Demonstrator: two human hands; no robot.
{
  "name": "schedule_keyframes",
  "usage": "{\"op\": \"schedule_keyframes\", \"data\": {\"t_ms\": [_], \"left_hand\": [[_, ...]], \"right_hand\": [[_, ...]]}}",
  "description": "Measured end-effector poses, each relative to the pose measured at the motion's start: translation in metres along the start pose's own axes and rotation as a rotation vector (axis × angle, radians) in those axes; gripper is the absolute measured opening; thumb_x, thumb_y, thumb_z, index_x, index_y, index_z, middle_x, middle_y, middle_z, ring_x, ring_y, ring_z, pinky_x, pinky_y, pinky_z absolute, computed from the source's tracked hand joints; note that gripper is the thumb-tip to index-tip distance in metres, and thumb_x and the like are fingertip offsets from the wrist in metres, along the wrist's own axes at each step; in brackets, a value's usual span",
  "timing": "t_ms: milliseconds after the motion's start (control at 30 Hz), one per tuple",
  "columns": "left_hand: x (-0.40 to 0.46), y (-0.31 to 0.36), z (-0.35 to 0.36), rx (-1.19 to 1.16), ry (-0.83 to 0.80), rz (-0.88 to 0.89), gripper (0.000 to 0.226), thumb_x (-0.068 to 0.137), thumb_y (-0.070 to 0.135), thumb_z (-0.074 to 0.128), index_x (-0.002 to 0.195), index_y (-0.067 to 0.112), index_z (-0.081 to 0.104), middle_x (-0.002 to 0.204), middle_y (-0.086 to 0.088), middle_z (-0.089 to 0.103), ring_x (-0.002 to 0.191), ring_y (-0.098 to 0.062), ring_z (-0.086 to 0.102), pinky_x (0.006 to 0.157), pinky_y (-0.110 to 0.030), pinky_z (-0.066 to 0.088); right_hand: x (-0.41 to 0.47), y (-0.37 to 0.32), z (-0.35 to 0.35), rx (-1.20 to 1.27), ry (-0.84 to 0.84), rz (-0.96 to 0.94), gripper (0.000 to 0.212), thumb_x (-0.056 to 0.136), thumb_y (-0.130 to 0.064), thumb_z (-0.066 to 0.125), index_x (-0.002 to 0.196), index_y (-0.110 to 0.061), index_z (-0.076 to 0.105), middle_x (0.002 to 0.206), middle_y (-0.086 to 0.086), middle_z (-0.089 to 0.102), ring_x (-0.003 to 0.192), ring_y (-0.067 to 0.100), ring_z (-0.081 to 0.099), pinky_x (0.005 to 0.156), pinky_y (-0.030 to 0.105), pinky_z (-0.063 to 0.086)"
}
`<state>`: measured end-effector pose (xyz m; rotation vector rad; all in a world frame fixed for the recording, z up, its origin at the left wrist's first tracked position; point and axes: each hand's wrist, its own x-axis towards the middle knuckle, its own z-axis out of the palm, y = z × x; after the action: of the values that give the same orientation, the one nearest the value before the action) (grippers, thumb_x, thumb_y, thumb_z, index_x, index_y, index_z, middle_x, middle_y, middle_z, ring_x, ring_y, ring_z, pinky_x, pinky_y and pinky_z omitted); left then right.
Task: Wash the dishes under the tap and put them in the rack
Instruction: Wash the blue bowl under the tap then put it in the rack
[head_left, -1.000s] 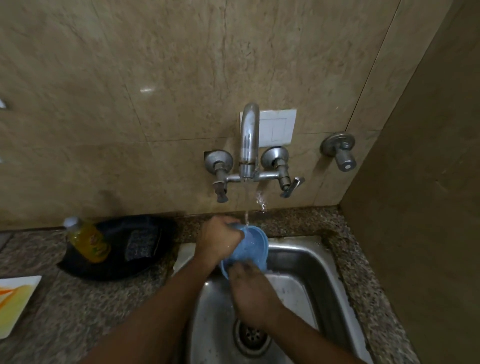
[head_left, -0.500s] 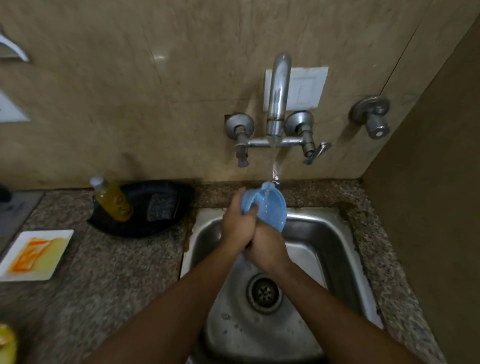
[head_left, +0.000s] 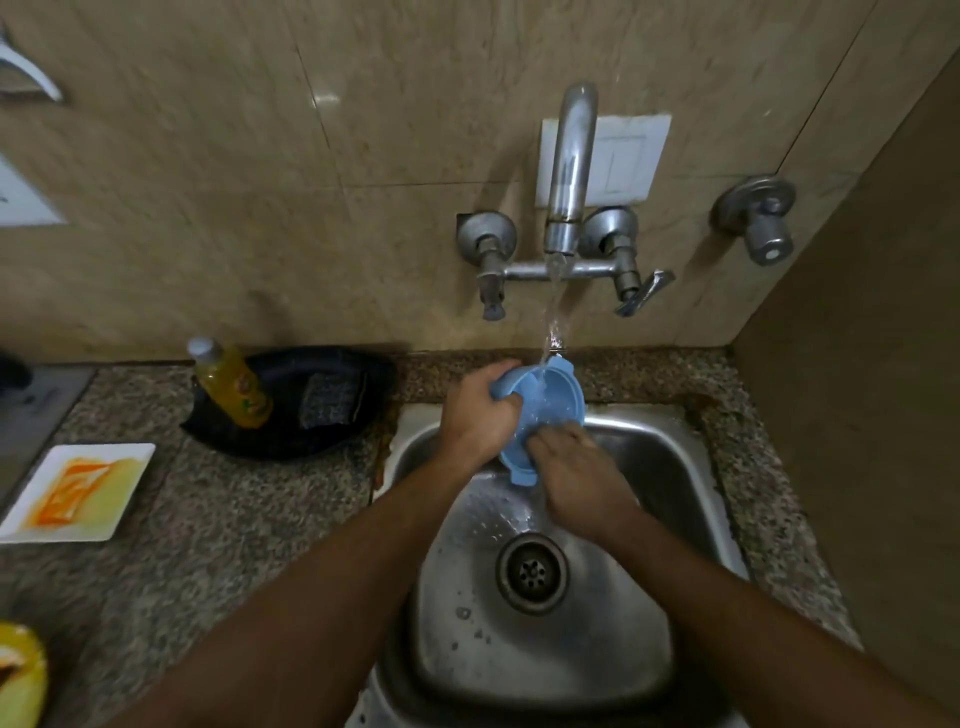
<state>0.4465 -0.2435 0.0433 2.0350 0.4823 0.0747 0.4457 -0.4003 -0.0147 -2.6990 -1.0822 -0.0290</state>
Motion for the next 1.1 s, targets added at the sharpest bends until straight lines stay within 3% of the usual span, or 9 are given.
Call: {"op": "schedule_keyframes", "data": {"t_ms": [133, 267, 367, 533, 700, 800, 900, 1000, 1100], "left_hand": [[0.006, 0.003, -0.003, 0.005, 0.002, -0.008, 0.047, 0.072, 0.020, 0.055, 0.111, 0.045, 0.064, 0.101, 0.013, 0.073, 0.094, -0.013, 0.068, 0.087, -0.039, 0.057], [-0.001, 0.002, -0.002, 0.043, -0.023, -0.015, 0.047, 0.074, 0.015, 0.056, 0.114, 0.038, 0.068, 0.103, 0.011, 0.074, 0.092, -0.013, 0.068, 0.086, -0.038, 0.057], [0.005, 0.006, -0.002, 0.077, -0.025, -0.036, 0.046, 0.072, 0.024, 0.056, 0.114, 0.037, 0.070, 0.105, 0.009, 0.074, 0.095, -0.015, 0.067, 0.088, -0.034, 0.056], [0.001, 0.000, -0.002, 0.111, -0.055, -0.017, 0.043, 0.074, 0.017, 0.060, 0.112, 0.032, 0.072, 0.101, 0.008, 0.075, 0.093, -0.015, 0.068, 0.080, -0.026, 0.053], [0.006, 0.005, -0.005, 0.108, -0.059, -0.027, 0.039, 0.077, 0.017, 0.060, 0.110, 0.033, 0.073, 0.102, 0.006, 0.074, 0.091, -0.014, 0.065, 0.085, -0.031, 0.054], [0.009, -0.004, -0.001, 0.069, -0.115, -0.037, 0.041, 0.071, 0.028, 0.060, 0.110, 0.034, 0.071, 0.099, 0.008, 0.075, 0.091, -0.014, 0.069, 0.084, -0.035, 0.057], [0.019, -0.012, -0.001, -0.209, -0.104, -0.132, 0.070, 0.067, 0.052, 0.071, 0.133, 0.035, 0.053, 0.123, 0.005, 0.066, 0.109, -0.017, 0.065, 0.097, -0.044, 0.053], [0.004, -0.018, 0.007, -0.313, -0.189, -0.158, 0.088, 0.068, 0.061, 0.076, 0.143, 0.040, 0.035, 0.134, 0.006, 0.056, 0.120, -0.018, 0.058, 0.100, -0.044, 0.050], [-0.014, -0.023, 0.023, -0.220, -0.071, -0.156, 0.075, 0.079, 0.053, 0.069, 0.144, 0.042, 0.034, 0.136, 0.006, 0.051, 0.120, -0.016, 0.053, 0.103, -0.040, 0.046]], "right_hand": [[-0.002, -0.028, 0.008, 0.216, -0.065, -0.032, 0.048, 0.077, -0.009, 0.063, 0.124, -0.013, 0.054, 0.114, 0.008, 0.062, 0.102, 0.025, 0.058, 0.089, 0.035, 0.046], [-0.001, 0.004, 0.006, -0.021, -0.006, -0.017, 0.042, 0.079, -0.017, 0.054, 0.120, -0.012, 0.061, 0.120, 0.011, 0.064, 0.113, 0.029, 0.059, 0.104, 0.040, 0.043], [-0.001, -0.028, 0.007, 0.182, -0.076, 0.048, 0.037, 0.080, -0.014, 0.059, 0.117, -0.016, 0.057, 0.109, 0.007, 0.065, 0.098, 0.027, 0.063, 0.087, 0.037, 0.049], [-0.008, -0.005, 0.006, -0.060, -0.044, -0.018, 0.043, 0.078, -0.026, 0.070, 0.119, -0.018, 0.062, 0.120, 0.004, 0.064, 0.112, 0.022, 0.057, 0.105, 0.035, 0.038], [-0.013, -0.021, 0.007, 0.058, -0.028, -0.103, 0.038, 0.083, -0.023, 0.053, 0.120, -0.014, 0.061, 0.116, 0.007, 0.066, 0.105, 0.025, 0.060, 0.096, 0.039, 0.047], [-0.004, 0.001, -0.006, -0.074, -0.004, 0.003, 0.031, 0.077, -0.019, 0.066, 0.108, -0.019, 0.067, 0.105, 0.003, 0.070, 0.096, 0.024, 0.066, 0.090, 0.035, 0.048], [0.010, -0.014, -0.017, -0.037, 0.002, 0.120, 0.031, 0.078, -0.019, 0.072, 0.108, -0.024, 0.067, 0.093, 0.003, 0.073, 0.082, 0.027, 0.071, 0.073, 0.032, 0.053], [0.021, -0.025, -0.016, 0.216, -0.032, 0.298, 0.030, 0.089, -0.018, 0.058, 0.119, -0.019, 0.059, 0.101, 0.008, 0.072, 0.091, 0.030, 0.069, 0.075, 0.035, 0.052], [0.028, -0.035, -0.011, 0.456, -0.034, 0.355, 0.024, 0.087, -0.012, 0.057, 0.109, -0.012, 0.067, 0.097, 0.007, 0.073, 0.088, 0.024, 0.069, 0.073, 0.033, 0.053]]}}
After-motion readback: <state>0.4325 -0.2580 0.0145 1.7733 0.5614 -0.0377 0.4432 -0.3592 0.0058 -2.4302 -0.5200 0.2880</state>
